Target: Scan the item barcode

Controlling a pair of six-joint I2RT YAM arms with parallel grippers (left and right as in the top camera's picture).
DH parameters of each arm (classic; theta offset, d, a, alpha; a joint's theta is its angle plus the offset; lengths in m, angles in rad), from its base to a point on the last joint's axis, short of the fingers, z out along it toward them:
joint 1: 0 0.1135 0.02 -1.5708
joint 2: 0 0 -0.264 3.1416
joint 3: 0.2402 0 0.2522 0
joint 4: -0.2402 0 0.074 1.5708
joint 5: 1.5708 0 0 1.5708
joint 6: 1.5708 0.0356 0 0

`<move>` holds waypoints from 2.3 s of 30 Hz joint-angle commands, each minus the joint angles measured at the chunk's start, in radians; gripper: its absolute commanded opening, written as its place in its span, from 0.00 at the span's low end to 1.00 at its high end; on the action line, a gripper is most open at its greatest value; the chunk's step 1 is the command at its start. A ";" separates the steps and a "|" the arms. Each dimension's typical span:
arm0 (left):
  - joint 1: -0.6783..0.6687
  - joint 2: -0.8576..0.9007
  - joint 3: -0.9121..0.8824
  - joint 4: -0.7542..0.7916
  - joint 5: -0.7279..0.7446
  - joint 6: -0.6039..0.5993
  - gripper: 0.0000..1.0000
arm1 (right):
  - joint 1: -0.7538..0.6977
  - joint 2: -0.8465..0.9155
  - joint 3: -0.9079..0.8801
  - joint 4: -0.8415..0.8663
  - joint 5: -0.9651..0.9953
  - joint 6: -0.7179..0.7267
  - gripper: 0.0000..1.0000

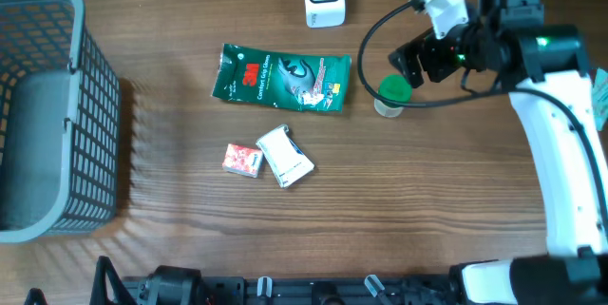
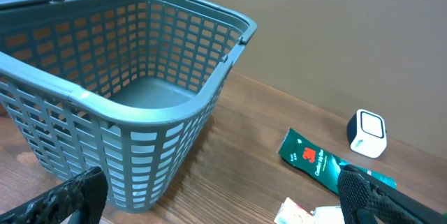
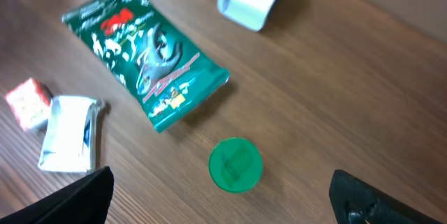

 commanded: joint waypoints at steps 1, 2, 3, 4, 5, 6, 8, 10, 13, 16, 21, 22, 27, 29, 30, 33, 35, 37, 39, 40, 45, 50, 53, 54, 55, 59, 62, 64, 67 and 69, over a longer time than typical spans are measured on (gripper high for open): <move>0.006 -0.003 -0.001 0.002 -0.006 0.002 1.00 | 0.023 0.175 -0.002 -0.014 -0.036 -0.077 1.00; 0.006 -0.003 -0.001 0.000 -0.006 0.002 1.00 | 0.033 0.220 -0.002 -0.013 -0.008 -0.064 1.00; 0.006 -0.003 -0.001 -0.002 -0.006 0.002 1.00 | 0.043 0.255 -0.002 -0.005 0.014 -0.041 1.00; 0.006 -0.003 -0.001 -0.002 -0.006 0.002 1.00 | 0.054 0.284 -0.002 0.004 0.033 -0.024 1.00; 0.006 -0.003 -0.001 -0.001 -0.006 0.002 1.00 | 0.068 0.311 -0.002 0.005 0.068 -0.023 1.00; 0.006 -0.003 -0.001 -0.002 -0.006 0.002 1.00 | 0.077 0.327 -0.002 0.009 0.109 -0.011 1.00; 0.006 -0.003 -0.001 -0.002 -0.006 0.002 1.00 | 0.096 0.356 -0.002 0.017 0.185 0.005 1.00; 0.006 -0.003 -0.001 -0.001 -0.006 0.002 1.00 | 0.096 0.373 -0.002 0.014 0.194 0.010 1.00; 0.006 -0.003 -0.001 -0.002 -0.006 0.002 1.00 | 0.096 0.422 -0.002 0.008 0.225 0.027 1.00; 0.006 -0.003 -0.001 -0.001 -0.006 0.002 1.00 | 0.097 0.487 -0.002 -0.008 0.229 0.044 1.00; 0.006 -0.003 -0.001 -0.001 -0.006 0.002 1.00 | 0.097 0.554 -0.002 -0.032 0.293 0.095 1.00; 0.006 -0.003 -0.001 -0.001 -0.006 0.002 1.00 | 0.097 0.559 -0.002 -0.028 0.300 0.106 1.00; 0.006 -0.003 -0.001 -0.001 -0.006 0.002 1.00 | 0.096 0.563 -0.002 -0.018 0.300 0.106 1.00; 0.006 -0.003 -0.001 -0.001 -0.006 0.001 1.00 | 0.096 0.573 -0.002 -0.018 0.305 0.106 0.99; 0.006 -0.003 -0.001 -0.001 -0.006 0.001 1.00 | 0.096 0.584 -0.002 -0.016 0.312 0.106 0.96; 0.006 -0.003 -0.001 -0.001 -0.006 0.001 1.00 | 0.096 0.613 -0.002 -0.016 0.314 0.114 0.88; 0.006 -0.003 -0.001 -0.001 -0.006 0.001 1.00 | 0.097 0.638 -0.002 -0.023 0.315 0.115 0.78; 0.006 -0.003 -0.001 -0.001 -0.006 0.002 1.00 | 0.097 0.640 -0.002 -0.032 0.327 0.133 0.66; 0.006 -0.003 -0.001 -0.002 -0.006 0.002 1.00 | 0.096 0.640 -0.002 -0.050 0.334 0.142 0.56; 0.006 -0.003 -0.001 0.003 -0.005 0.001 1.00 | 0.097 0.639 0.000 -0.056 0.334 0.163 0.52; 0.006 -0.003 -0.048 0.275 -0.093 -0.002 1.00 | 0.097 0.639 0.058 -0.119 0.333 0.242 0.41; 0.006 -0.003 -0.375 0.553 0.009 -0.002 1.00 | 0.097 0.639 0.188 -0.260 0.277 0.291 0.35; 0.006 -0.002 -0.596 0.816 0.185 -0.002 1.00 | 0.097 0.638 0.217 -0.332 0.242 0.317 0.31; 0.006 -0.002 -0.659 0.865 0.223 -0.002 1.00 | 0.097 0.638 0.217 -0.351 0.242 0.325 0.30; 0.006 -0.001 -0.711 0.886 0.247 -0.002 1.00 | 0.097 0.638 0.217 -0.358 0.242 0.338 0.29; 0.006 -0.001 -0.878 0.914 0.531 0.088 1.00 | 0.097 0.637 0.217 -0.411 0.179 0.383 0.29; 0.006 -0.001 -0.933 0.871 0.477 0.081 1.00 | 0.097 0.637 0.219 -0.484 0.147 0.503 0.29; 0.006 -0.001 -0.938 0.792 0.455 0.081 1.00 | 0.097 0.637 0.219 -0.556 -0.065 0.581 0.27; 0.006 -0.001 -0.938 0.669 0.456 0.072 1.00 | 0.097 0.637 0.218 -0.575 -0.342 0.809 0.29; 0.006 -0.001 -0.939 0.642 0.428 0.074 1.00 | 0.102 0.637 0.218 -0.569 -0.390 1.053 0.32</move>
